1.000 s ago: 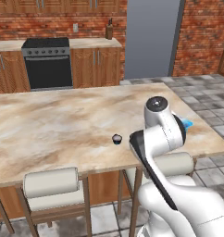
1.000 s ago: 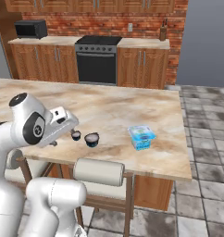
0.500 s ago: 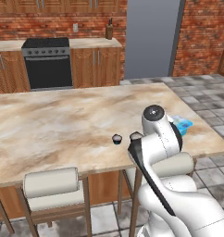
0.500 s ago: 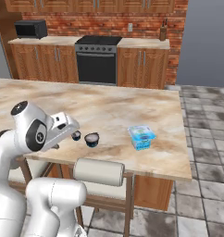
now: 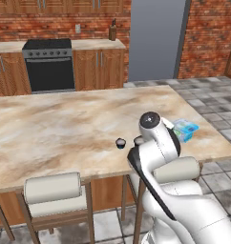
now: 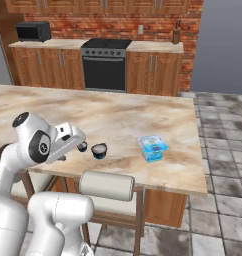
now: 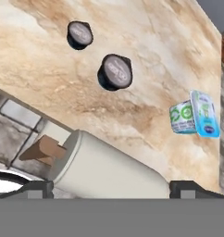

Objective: Stack the yogurt containers by placing the smaller containers on top of the larger containers.

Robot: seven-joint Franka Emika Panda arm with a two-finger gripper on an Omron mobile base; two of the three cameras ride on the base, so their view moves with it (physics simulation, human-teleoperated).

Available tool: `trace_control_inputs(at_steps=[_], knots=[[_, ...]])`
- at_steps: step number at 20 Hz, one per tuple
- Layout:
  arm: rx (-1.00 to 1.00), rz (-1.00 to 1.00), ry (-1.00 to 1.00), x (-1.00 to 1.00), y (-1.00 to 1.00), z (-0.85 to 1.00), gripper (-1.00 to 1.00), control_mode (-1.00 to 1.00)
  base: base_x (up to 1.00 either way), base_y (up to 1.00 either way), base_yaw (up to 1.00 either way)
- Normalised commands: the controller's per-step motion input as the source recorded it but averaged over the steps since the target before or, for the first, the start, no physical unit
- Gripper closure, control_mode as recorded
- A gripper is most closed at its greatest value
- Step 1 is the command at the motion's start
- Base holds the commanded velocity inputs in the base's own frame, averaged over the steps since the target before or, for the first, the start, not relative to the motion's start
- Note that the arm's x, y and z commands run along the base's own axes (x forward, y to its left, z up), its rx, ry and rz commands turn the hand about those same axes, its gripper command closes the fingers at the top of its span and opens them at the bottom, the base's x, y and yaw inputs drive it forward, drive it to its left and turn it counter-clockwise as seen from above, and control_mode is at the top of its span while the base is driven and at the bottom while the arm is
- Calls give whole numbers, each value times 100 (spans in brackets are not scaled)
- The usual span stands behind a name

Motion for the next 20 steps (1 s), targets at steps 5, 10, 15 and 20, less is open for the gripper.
trace_control_inputs(at_steps=[5,10,15,20], knots=[[-1,-1,0,26,0,-15,-100,-100,0,0,0],[0,0,-3,26,0,-20,-100,-100,0,0,0],[0,0,-2,21,0,-19,-100,-100,0,0,0],[0,0,0,20,0,-21,-100,-100,0,0,0]])
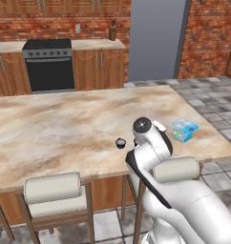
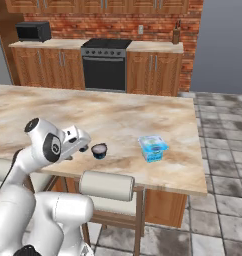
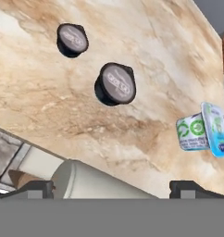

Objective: Stack the yogurt containers by placing the smaller containers on top of the larger containers.

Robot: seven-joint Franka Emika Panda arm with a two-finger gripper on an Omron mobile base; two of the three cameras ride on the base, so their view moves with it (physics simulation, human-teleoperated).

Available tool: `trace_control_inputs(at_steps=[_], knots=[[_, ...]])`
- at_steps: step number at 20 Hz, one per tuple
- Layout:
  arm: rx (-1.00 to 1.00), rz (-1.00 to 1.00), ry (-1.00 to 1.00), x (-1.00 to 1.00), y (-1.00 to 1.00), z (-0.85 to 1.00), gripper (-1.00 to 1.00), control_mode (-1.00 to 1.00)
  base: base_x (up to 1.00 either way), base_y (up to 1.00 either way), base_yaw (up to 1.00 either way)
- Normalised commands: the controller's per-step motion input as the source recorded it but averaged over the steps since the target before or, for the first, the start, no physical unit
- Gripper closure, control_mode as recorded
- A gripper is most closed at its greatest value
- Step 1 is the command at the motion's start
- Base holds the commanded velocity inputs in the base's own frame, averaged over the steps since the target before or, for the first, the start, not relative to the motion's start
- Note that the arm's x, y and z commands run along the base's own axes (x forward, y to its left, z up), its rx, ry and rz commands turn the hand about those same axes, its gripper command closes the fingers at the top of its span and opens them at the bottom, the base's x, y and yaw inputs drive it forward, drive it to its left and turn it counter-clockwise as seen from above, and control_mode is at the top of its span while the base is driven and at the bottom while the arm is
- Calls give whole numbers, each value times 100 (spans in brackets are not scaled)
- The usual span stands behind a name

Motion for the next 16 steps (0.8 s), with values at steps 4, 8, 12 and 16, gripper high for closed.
trace_control_inputs(at_steps=[4,8,12,16], knots=[[0,0,0,22,0,-11,-100,-100,0,0,0],[0,0,0,23,0,-7,-100,-100,0,0,0],[-1,0,0,19,0,-11,-100,-100,0,0,0],[-1,0,0,19,0,-17,-100,-100,0,0,0]])
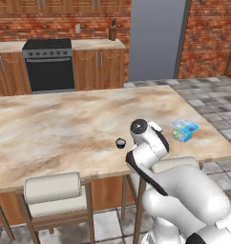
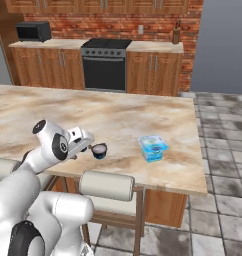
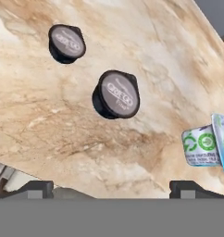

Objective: Stack the yogurt containers by placing the smaller containers on top of the larger containers.

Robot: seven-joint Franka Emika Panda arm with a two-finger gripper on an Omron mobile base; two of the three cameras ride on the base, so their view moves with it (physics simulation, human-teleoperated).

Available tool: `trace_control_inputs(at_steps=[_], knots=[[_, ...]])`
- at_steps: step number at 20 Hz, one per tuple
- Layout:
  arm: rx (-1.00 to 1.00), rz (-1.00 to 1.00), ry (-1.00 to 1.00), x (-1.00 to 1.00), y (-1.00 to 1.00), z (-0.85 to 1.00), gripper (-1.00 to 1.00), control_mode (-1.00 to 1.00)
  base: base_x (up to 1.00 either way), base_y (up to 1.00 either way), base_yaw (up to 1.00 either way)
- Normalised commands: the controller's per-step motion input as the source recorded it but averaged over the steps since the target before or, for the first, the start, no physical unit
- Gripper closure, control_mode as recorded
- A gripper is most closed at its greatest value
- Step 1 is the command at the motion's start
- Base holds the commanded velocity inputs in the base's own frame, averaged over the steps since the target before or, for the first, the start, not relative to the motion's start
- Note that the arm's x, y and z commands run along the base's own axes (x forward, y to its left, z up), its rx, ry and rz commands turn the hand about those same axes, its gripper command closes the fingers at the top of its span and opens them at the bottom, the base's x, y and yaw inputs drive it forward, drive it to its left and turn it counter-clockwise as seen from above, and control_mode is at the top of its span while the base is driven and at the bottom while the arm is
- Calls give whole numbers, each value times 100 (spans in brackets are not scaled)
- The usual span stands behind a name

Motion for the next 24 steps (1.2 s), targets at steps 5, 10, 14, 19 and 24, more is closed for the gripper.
trace_control_inputs(at_steps=[5,10,14,19,24], knots=[[-1,0,0,18,0,-18,-100,-100,0,0,0],[-2,0,0,20,0,-17,-100,-100,0,0,0],[-2,0,0,19,0,-18,-100,-100,0,0,0],[-2,0,0,19,0,-20,-100,-100,0,0,0],[-2,-1,0,18,0,-18,-100,-100,0,0,0]])
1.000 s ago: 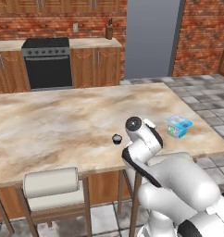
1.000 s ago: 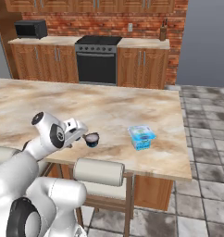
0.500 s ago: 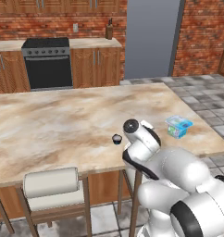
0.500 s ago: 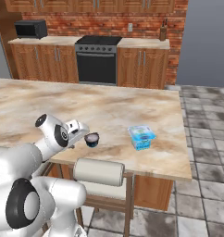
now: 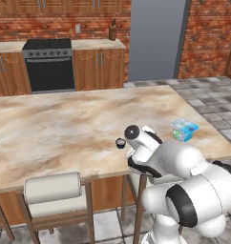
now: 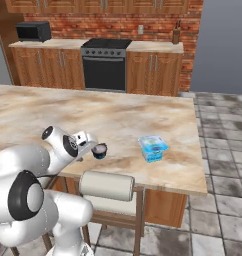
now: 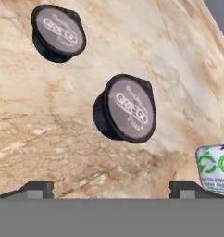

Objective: Stack the yogurt containers by placing the smaller containers on top of the larger containers.

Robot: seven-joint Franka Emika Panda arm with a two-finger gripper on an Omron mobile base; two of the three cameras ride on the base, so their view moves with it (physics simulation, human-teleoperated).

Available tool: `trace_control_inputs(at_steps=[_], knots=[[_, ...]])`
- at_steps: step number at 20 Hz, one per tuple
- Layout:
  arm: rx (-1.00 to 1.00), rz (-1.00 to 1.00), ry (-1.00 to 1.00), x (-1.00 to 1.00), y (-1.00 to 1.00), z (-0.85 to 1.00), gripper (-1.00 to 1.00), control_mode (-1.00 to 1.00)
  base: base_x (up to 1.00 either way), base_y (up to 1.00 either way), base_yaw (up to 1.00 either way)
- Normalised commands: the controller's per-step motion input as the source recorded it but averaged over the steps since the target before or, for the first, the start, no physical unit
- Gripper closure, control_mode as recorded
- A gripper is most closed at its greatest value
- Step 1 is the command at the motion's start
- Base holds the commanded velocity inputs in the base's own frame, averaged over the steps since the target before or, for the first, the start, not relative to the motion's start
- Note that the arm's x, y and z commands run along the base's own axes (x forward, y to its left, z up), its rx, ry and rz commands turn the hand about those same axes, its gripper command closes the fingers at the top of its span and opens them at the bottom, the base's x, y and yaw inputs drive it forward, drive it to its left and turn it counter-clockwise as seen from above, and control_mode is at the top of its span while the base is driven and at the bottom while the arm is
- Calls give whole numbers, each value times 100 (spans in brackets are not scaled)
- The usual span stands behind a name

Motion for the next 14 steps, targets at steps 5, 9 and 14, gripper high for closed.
trace_control_inputs(at_steps=[5,9,14], knots=[[-2,-2,0,19,0,-15,-100,-100,0,0,0],[-1,-2,0,23,0,-6,-100,-100,0,0,0],[0,-2,0,25,0,-6,-100,-100,0,0,0]])
